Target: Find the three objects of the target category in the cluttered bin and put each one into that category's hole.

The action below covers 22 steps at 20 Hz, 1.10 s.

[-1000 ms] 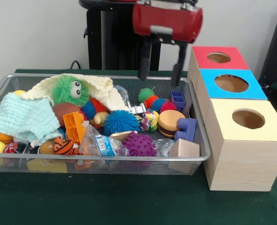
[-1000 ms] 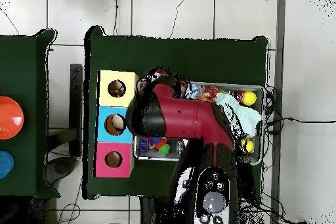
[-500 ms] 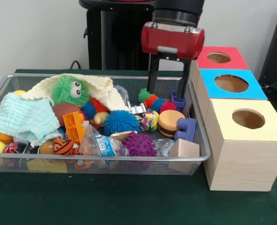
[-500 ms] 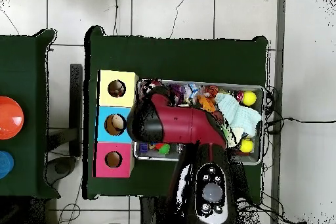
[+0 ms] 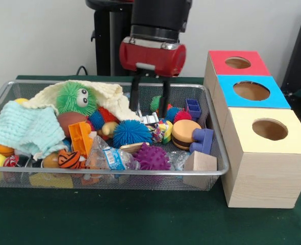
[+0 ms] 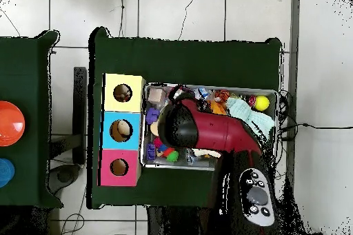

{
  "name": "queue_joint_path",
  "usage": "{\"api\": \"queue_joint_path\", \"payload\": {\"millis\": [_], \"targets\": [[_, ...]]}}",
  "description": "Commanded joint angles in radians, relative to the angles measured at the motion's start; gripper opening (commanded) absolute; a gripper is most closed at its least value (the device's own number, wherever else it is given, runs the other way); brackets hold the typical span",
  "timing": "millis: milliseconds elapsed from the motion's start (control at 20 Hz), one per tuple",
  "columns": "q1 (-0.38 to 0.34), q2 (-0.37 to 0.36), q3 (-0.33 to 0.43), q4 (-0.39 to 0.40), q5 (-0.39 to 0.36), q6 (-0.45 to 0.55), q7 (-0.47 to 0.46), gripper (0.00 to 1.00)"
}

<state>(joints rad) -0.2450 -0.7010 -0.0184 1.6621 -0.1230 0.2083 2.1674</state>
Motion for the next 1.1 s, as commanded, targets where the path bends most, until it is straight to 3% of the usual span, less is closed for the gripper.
{"api": "queue_joint_path", "payload": {"millis": [50, 500, 850, 1100], "targets": [[-0.015, 0.081, 0.088, 0.068, -0.099, -0.088, 0.015, 1.00], [0.098, 0.165, -0.002, 0.066, -0.037, -0.141, 0.155, 1.00], [0.057, 0.185, 0.050, 0.075, -0.014, -0.109, 0.138, 1.00], [-0.026, 0.177, 0.125, 0.105, -0.004, -0.028, 0.094, 1.00]]}}
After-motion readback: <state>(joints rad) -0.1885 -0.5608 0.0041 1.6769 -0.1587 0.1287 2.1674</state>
